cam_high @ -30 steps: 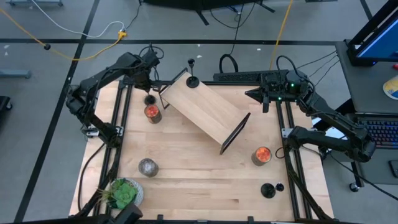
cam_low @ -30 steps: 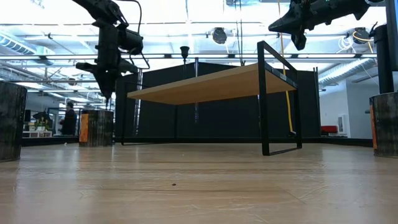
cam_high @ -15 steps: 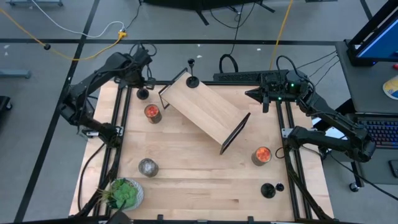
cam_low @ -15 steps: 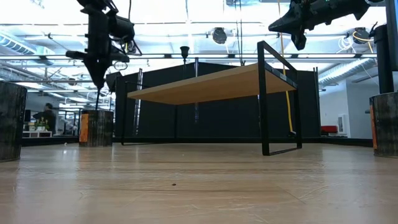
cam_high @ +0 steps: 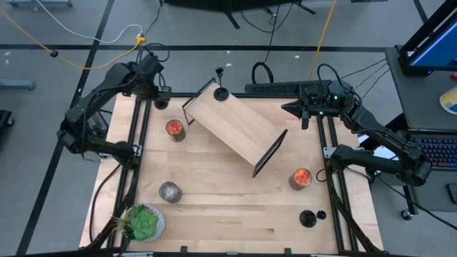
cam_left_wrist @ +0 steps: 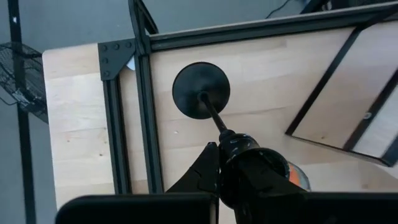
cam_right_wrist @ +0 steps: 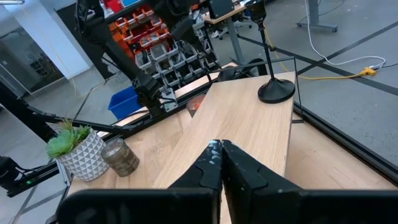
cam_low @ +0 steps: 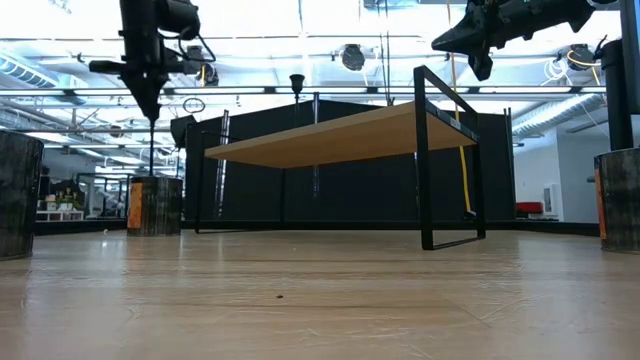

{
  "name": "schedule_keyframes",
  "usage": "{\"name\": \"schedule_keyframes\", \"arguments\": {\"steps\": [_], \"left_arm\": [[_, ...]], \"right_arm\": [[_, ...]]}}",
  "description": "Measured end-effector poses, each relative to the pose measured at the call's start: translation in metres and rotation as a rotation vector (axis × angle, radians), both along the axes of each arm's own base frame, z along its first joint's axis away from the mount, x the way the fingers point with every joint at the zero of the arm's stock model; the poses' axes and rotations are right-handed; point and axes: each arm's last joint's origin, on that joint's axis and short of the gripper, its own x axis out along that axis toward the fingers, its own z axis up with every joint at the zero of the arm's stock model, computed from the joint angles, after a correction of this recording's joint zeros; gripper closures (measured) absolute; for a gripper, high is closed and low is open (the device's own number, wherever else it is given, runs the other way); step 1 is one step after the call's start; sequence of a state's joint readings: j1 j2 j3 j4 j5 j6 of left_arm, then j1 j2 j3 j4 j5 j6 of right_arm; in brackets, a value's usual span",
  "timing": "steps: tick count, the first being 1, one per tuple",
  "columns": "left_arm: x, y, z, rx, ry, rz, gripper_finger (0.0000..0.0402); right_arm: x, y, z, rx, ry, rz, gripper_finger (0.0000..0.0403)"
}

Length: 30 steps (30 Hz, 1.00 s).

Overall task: Pick & Place candle stick holders
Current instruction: Put the top black candle holder on the shelf

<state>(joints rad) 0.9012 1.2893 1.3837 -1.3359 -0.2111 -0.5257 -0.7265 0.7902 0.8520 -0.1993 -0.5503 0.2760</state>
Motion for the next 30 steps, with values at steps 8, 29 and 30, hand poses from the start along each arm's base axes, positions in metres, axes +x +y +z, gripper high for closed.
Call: {"name": "schedule_keyframes", "arguments": {"steps": [8,29,30], "left_arm": [[-0.01,-0.013,0.013,0.052,-0.052,0.022,0.039],[-0.016,-0.038,0.05,0.316,-0.32,-0.047,0.039],[-0.016,-0.039,0.051,0.322,-0.331,-0.053,0.039]], "right_arm": [[0.0,0.0,0.0,0.011,-0.002,-0.003,0.0403],[0.0,0.0,0.0,0.018,-0.003,-0.004,0.0403],[0.0,0.0,0.0,0.018,-0.003,-0.004,0.0403]]}}
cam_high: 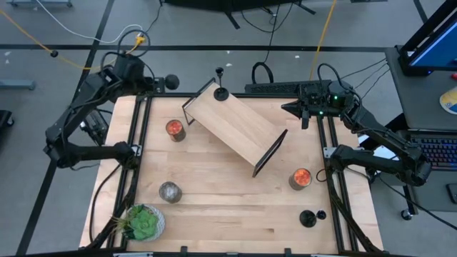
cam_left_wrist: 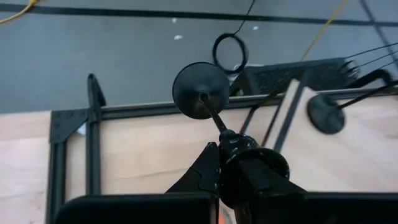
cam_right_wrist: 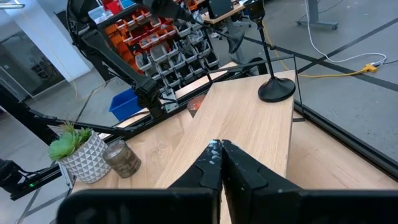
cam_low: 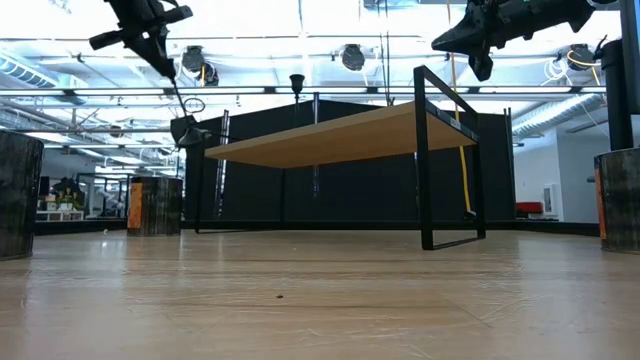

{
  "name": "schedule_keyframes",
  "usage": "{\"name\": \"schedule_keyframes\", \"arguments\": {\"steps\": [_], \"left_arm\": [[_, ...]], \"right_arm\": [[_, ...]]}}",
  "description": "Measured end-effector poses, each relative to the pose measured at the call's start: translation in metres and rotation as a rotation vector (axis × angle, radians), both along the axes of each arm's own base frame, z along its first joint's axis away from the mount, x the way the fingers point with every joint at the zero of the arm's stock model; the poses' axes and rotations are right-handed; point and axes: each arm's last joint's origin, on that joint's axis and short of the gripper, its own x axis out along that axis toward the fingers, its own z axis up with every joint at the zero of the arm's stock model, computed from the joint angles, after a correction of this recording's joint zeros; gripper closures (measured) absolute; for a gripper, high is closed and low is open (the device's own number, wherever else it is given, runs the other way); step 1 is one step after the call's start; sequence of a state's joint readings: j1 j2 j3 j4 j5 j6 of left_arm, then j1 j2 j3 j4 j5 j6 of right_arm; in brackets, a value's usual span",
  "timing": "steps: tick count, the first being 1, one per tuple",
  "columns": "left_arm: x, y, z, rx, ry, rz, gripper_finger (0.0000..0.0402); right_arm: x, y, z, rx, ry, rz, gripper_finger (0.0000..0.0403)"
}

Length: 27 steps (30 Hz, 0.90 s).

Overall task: Pick & Place candle stick holders
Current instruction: Put the top black candle holder on the shelf

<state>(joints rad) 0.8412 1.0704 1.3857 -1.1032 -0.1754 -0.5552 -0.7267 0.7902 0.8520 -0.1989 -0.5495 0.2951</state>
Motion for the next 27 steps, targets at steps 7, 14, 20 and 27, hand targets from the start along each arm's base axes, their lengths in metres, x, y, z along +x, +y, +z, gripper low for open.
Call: {"name": "schedule_keyframes", "arguments": {"steps": [7,14,20,27], "left_arm": [[-0.001,-0.008,0.024,0.065,-0.055,-0.025,0.039],[-0.004,-0.021,0.054,0.147,-0.112,-0.08,0.039],[0.0,-0.032,0.065,0.157,-0.151,-0.135,0.039],[0.016,-0.039,0.077,0.132,-0.174,-0.253,0.039]], "right_arm": [[0.0,0.0,0.0,0.0,0.0,0.0,0.0403],[0.0,0.0,0.0,0.0,0.0,0.0,0.0403],[0.0,0.0,0.0,0.0,0.0,0.0,0.0403],[0.0,0.0,0.0,-0.001,0.0,0.0,0.0403]]}}
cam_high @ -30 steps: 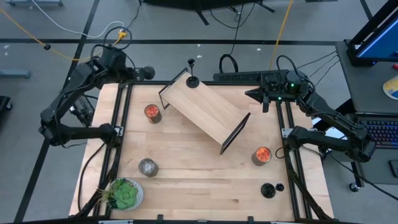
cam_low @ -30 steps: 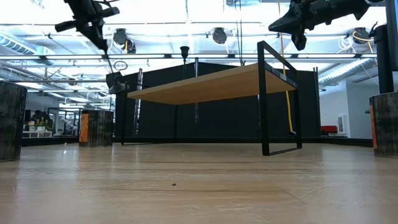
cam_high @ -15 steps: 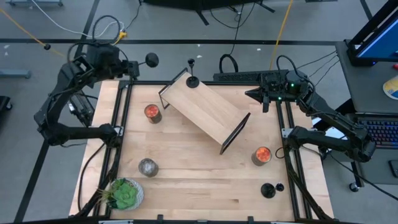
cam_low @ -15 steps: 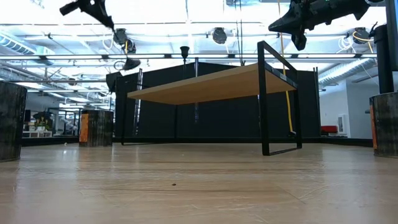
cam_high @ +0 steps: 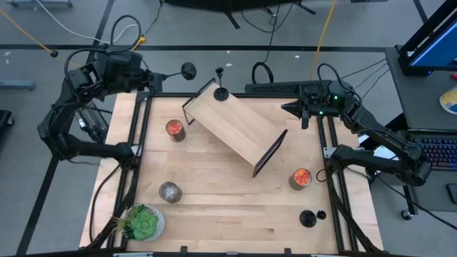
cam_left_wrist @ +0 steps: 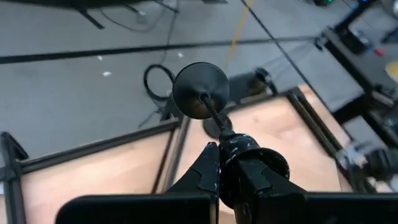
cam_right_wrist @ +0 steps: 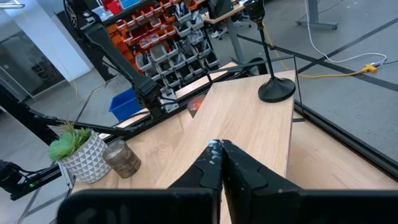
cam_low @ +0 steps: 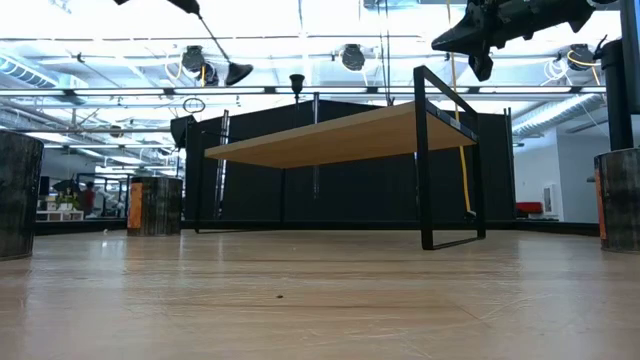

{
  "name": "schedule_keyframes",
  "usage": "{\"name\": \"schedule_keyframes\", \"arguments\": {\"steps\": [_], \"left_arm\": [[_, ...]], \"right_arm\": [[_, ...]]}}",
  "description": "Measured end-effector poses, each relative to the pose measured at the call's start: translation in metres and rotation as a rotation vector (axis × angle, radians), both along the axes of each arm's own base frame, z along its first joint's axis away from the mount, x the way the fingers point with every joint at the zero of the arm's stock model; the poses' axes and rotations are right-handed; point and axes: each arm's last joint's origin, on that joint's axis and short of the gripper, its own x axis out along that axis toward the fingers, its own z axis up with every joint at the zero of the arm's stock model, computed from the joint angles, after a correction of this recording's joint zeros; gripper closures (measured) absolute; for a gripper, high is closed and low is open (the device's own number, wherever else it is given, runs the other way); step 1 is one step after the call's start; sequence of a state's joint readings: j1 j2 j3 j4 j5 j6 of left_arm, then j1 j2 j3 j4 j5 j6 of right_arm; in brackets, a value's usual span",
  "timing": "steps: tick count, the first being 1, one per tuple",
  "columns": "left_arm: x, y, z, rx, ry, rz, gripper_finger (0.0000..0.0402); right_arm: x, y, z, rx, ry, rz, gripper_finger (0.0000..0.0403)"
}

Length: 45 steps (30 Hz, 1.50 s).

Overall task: Pick & Place candle stick holders
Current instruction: Put the top black candle holder on the shelf

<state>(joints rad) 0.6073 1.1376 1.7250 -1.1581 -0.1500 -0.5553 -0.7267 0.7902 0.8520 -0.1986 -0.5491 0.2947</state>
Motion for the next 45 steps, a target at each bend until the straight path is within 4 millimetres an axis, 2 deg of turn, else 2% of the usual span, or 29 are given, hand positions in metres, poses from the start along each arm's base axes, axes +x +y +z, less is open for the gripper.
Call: {"name": "schedule_keyframes", "arguments": {"steps": [17,26,40,45], "left_arm": [[0.03,-0.007,0.016,-0.203,0.215,-0.103,0.039],[0.059,-0.002,0.007,-0.289,0.24,-0.205,0.039],[0.085,0.013,-0.01,-0.351,0.299,-0.227,0.039],[0.095,0.024,-0.019,-0.362,0.336,-0.221,0.039]], "right_arm": [[0.0,0.0,0.0,0.0,0.0,0.0,0.0403],[0.0,0.0,0.0,0.0,0.001,0.0,0.0403],[0.001,0.0,-0.001,-0.008,0.005,0.003,0.0403],[0.002,-0.001,-0.014,0.025,0.034,0.002,0.0403]]}}
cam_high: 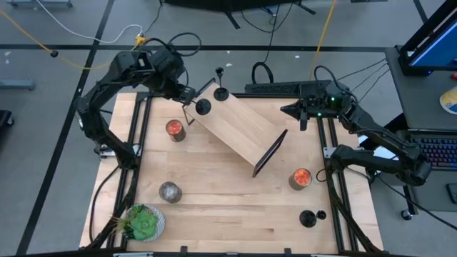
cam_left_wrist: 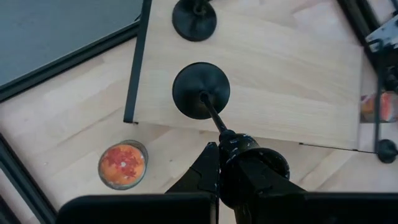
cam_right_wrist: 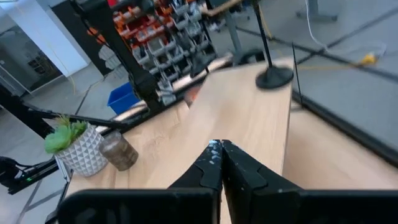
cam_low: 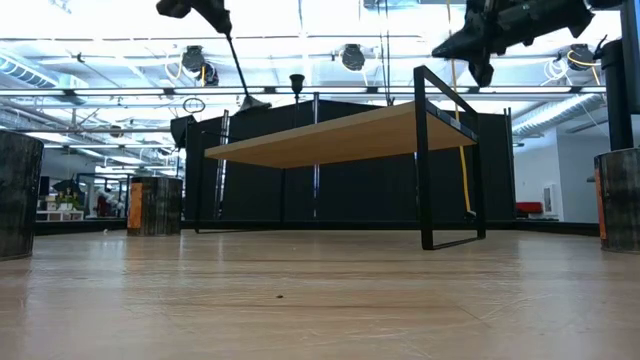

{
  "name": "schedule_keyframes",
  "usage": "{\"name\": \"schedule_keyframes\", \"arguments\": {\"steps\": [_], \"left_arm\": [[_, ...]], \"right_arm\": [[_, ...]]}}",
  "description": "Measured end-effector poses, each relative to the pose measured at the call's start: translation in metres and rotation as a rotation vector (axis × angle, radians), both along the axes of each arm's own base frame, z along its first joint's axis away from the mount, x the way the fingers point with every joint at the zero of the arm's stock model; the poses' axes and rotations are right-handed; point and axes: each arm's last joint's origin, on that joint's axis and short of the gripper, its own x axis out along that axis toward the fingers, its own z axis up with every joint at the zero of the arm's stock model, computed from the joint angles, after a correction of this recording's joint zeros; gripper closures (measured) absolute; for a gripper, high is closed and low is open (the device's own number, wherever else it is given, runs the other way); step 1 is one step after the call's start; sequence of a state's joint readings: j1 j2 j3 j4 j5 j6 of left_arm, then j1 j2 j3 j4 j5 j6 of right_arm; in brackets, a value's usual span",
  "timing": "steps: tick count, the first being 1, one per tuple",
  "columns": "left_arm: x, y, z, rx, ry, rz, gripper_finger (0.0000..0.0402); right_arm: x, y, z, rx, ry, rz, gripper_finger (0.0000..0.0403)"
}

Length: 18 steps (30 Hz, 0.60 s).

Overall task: Pick & Place candle stick holders
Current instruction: Put the top black candle holder on the shelf

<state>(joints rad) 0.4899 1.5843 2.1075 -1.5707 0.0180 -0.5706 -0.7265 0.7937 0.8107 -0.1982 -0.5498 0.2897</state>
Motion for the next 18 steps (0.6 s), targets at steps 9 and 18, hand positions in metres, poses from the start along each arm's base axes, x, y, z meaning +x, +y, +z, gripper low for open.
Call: {"name": "schedule_keyframes", "arguments": {"steps": [9,18], "left_arm": [[0.006,0.018,-0.01,-0.031,0.027,0.0,0.039],[0.007,0.031,-0.015,-0.06,0.035,0.029,0.039]], "right_arm": [[0.003,-0.003,-0.021,0.048,-0.029,-0.014,0.0403],[0.004,-0.003,-0.018,-0.02,-0.06,-0.005,0.0403]]}}
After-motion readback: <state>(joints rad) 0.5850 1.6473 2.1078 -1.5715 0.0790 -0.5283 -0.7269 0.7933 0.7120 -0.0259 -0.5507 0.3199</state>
